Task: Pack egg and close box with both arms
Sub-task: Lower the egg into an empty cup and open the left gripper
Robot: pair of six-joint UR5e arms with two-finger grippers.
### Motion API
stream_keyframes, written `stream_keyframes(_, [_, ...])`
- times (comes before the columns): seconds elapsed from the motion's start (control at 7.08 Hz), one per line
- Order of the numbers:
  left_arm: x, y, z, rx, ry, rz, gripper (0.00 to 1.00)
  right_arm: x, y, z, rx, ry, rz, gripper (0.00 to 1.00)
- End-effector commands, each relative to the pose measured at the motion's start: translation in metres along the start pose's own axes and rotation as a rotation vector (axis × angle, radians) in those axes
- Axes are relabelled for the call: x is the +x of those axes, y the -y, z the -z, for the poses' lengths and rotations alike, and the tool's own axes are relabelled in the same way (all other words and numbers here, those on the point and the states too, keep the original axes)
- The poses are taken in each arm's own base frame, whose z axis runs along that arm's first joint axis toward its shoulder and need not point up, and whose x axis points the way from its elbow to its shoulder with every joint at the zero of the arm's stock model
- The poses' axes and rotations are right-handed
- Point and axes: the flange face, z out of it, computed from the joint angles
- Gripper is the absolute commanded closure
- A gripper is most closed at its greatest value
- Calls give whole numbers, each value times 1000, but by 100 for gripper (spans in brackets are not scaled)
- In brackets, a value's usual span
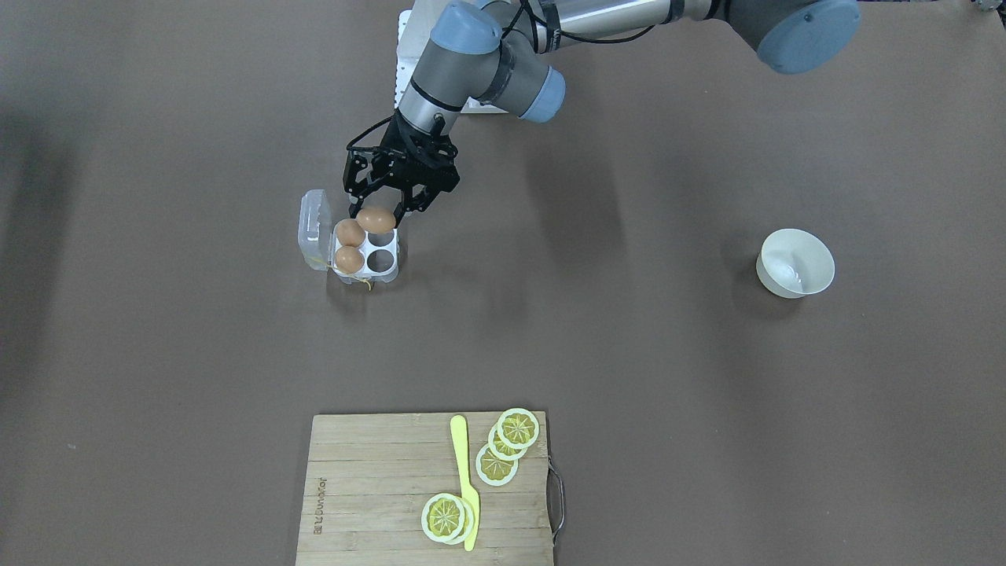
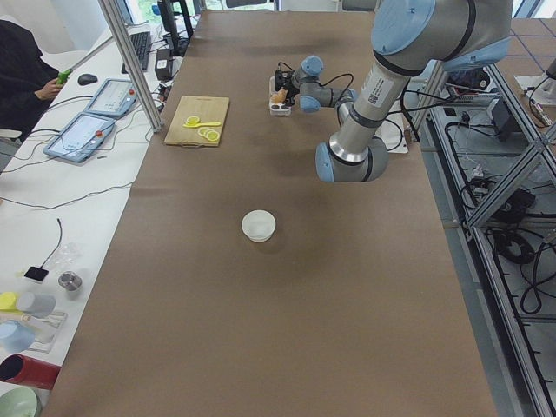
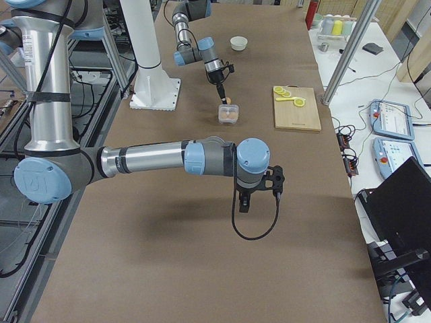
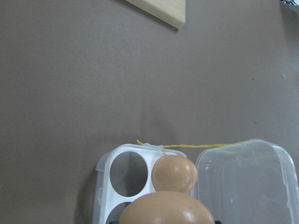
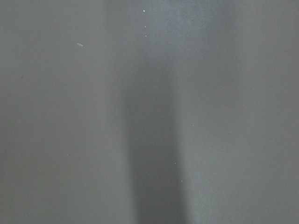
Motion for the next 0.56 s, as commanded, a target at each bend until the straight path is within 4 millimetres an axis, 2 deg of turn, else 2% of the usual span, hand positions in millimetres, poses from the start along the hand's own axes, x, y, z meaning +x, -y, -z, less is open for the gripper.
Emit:
stream_keyframes(0.0, [-3, -2, -9, 5, -3, -2, 45, -2, -1, 1, 3, 0, 3, 0])
stream_keyframes(0.28, [-6, -4, -11, 3, 3, -1, 43, 0, -3, 1, 2, 3, -1, 0])
stream_keyframes(0.42, [-6, -4, -11, 3, 3, -1, 11, 0, -3, 1, 2, 3, -1, 0])
